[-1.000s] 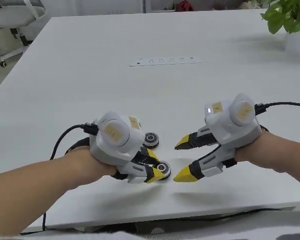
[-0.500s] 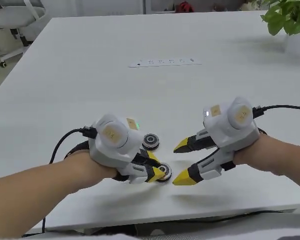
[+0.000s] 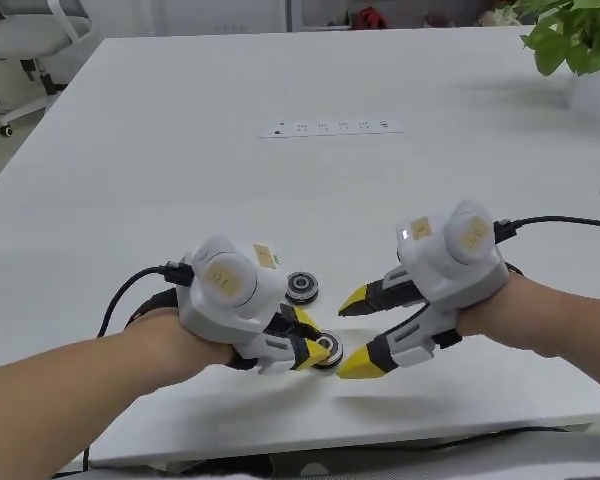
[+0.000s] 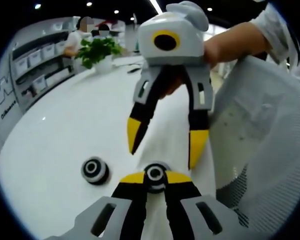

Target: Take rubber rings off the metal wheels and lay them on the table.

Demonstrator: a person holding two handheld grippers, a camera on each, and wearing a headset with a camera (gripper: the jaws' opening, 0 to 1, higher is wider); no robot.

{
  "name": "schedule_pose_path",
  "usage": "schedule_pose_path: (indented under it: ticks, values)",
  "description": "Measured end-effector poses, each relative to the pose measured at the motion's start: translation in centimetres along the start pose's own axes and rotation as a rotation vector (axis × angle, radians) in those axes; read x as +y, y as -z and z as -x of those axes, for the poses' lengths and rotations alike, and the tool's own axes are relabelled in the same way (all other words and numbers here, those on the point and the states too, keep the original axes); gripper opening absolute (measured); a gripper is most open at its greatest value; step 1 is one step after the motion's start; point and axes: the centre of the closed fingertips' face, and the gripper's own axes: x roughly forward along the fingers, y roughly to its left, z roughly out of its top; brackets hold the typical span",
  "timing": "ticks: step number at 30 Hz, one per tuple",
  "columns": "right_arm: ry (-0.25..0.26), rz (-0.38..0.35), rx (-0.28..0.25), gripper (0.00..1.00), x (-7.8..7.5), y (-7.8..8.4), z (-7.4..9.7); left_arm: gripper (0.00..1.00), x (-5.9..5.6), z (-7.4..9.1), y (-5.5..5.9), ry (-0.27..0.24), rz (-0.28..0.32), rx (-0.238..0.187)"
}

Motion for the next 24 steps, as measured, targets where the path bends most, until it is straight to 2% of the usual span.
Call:
schedule_pose_path:
  ticks: [7, 17, 24]
  values:
    - [-0.017, -0.033, -0.016, 0.42, 0.2, -0.1, -0.4, 0.14, 0.1, 0.0, 0.0, -0.001, -0.009, -0.003]
    - [-0.014, -0.111, -0.042, 0.37, 0.1, 0.4, -1.0, 0.14, 0.1, 0.0, 0.0, -0.006, -0.006, -0.008]
    - [-0.011, -0.132, -0.044, 0.33, 0.0, 0.8, -1.4, 0.13, 0.2, 0.0, 0.0, -0.008, -0.009, -0.010]
